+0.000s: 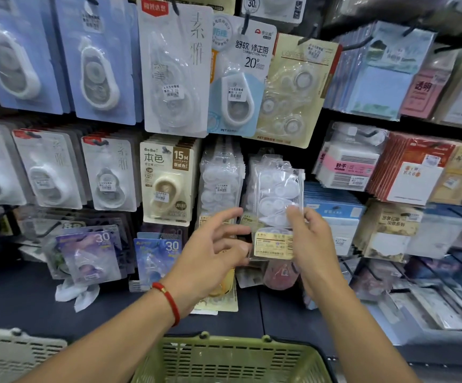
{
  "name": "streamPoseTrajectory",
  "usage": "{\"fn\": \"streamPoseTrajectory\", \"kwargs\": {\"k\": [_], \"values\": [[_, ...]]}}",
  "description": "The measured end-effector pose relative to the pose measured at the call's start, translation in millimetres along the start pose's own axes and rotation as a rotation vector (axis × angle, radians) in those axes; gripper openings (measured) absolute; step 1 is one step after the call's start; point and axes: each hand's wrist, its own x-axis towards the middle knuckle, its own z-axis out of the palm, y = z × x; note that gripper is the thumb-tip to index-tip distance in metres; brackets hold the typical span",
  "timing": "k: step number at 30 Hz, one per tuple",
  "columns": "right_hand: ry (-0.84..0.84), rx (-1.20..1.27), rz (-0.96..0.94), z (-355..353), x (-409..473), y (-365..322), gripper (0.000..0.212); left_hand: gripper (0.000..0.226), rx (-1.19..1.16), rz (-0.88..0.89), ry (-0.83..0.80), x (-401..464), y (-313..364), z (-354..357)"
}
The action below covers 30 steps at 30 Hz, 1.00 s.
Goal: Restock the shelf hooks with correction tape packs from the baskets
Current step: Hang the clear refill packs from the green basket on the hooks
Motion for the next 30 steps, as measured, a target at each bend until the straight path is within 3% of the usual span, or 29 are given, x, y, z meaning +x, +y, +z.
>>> {"fn": "streamPoseTrajectory", "kwargs": {"k": [6, 14, 18, 21, 24, 28, 30], "values": [[0.015, 0.060, 0.063, -3.6, 5.5, 0.2, 0.036, 0.065, 0.038, 0.039, -0.012, -0.2, 1.7, 1.5], [0.062, 0.104, 0.052, -0.9, 2.2, -2.0, 0.060, 0.064, -0.027, 0.059, -0.031, 0.3, 1.2, 0.6], [0.069, -0.069, 0.052, -6.2, 8.3, 2.4, 0.054, 0.061, 0.002, 0.061, -0.053, 1.2, 0.3, 2.3], [0.162, -0.535, -0.115, -11.5, 6.5, 7.2, 0.038, 0.058, 0.232, 0.082, -0.011, 4.7, -5.2, -3.6], [0.198, -0.731, -0.390, -7.4, 2.5, 12.3, 0.033, 0.062, 0.659, 0.214, 0.032, 12.3, -14.3, -15.9], [-0.141, -0.878, -0.547, 8.9, 12.1, 24.6, 0.043, 0.069, 0.966, 0.367, 0.055, 28.6, -24.8, -28.0], [-0.211, -0.946, -0.571, 16.6, 21.1, 31.0, 0.051, 0.076, 1.030, 0.367, 0.044, 35.1, -30.9, -32.3]]}}
